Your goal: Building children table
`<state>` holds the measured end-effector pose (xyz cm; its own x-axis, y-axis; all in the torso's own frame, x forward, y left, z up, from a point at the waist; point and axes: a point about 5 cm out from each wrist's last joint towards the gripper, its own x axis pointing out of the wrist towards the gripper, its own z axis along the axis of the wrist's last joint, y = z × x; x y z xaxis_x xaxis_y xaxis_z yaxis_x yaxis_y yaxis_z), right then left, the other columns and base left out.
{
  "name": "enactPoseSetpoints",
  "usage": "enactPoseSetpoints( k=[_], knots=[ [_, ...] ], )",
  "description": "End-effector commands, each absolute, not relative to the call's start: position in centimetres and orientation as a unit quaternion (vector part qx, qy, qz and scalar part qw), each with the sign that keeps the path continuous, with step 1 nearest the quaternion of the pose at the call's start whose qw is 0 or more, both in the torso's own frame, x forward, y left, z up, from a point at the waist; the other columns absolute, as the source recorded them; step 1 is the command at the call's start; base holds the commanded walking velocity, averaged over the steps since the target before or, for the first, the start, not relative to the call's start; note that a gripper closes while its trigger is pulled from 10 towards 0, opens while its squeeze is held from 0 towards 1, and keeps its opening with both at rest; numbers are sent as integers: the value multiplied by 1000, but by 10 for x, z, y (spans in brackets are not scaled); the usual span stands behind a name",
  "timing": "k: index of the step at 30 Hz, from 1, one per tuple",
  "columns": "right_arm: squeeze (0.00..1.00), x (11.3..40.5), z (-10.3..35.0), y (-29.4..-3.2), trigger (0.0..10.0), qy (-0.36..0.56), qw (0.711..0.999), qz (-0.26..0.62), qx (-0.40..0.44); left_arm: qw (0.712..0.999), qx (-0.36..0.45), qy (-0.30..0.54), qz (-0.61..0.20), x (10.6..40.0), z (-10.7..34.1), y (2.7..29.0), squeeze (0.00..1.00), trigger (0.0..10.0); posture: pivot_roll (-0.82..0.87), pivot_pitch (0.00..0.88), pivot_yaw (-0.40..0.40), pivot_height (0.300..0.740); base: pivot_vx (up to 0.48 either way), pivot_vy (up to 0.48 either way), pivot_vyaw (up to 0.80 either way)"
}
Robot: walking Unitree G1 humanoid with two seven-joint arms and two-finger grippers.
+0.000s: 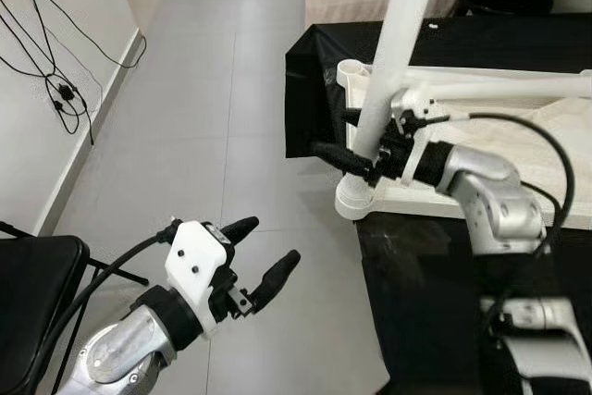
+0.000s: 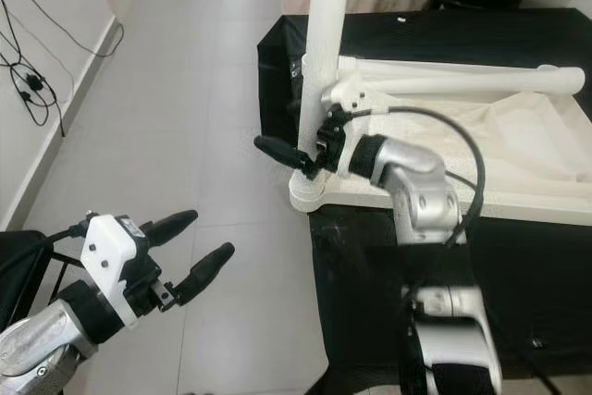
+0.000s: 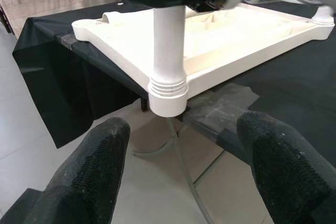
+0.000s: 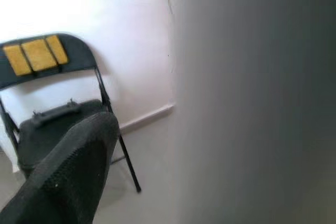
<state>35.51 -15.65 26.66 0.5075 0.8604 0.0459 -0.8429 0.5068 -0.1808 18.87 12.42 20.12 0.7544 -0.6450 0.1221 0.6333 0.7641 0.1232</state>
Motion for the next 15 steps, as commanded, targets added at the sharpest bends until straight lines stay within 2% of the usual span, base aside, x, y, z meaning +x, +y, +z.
enactPoseSetpoints(
  k=[1,2,3,4,6,10,12,15],
  knots=[
    [0,356,268,-155,10000,-75,854,511,-62,937,37,-70,-341,186,200,125,0,10000,137,205,-5,740,0,0,0],
    [0,359,271,-157,6745,-74,848,521,-68,937,38,-69,-340,185,200,126,0,10000,142,206,-5,740,0,0,0],
    [0,359,271,-157,6745,-74,848,521,-68,937,38,-69,-340,185,200,126,0,10000,142,206,-5,740,0,0,0],
    [0,361,272,-160,0,-68,839,535,-72,937,38,-69,-339,185,200,126,0,10000,147,207,-7,740,0,0,0],
    [0,362,271,-166,0,-50,820,562,-96,938,41,-68,-338,183,201,127,0,10000,156,208,-11,740,0,0,0],
    [0,360,270,-173,0,-37,805,583,-105,938,41,-68,-337,183,201,127,0,10000,154,205,-10,740,0,0,0],
    [0,360,268,-177,0,-32,802,586,-112,938,40,-68,-336,182,201,127,0,10000,154,205,-10,740,0,0,0],
    [0,355,256,-187,0,-11,812,568,-133,938,40,-67,-338,182,201,126,0,10000,144,206,-14,740,0,0,0]
  ],
)
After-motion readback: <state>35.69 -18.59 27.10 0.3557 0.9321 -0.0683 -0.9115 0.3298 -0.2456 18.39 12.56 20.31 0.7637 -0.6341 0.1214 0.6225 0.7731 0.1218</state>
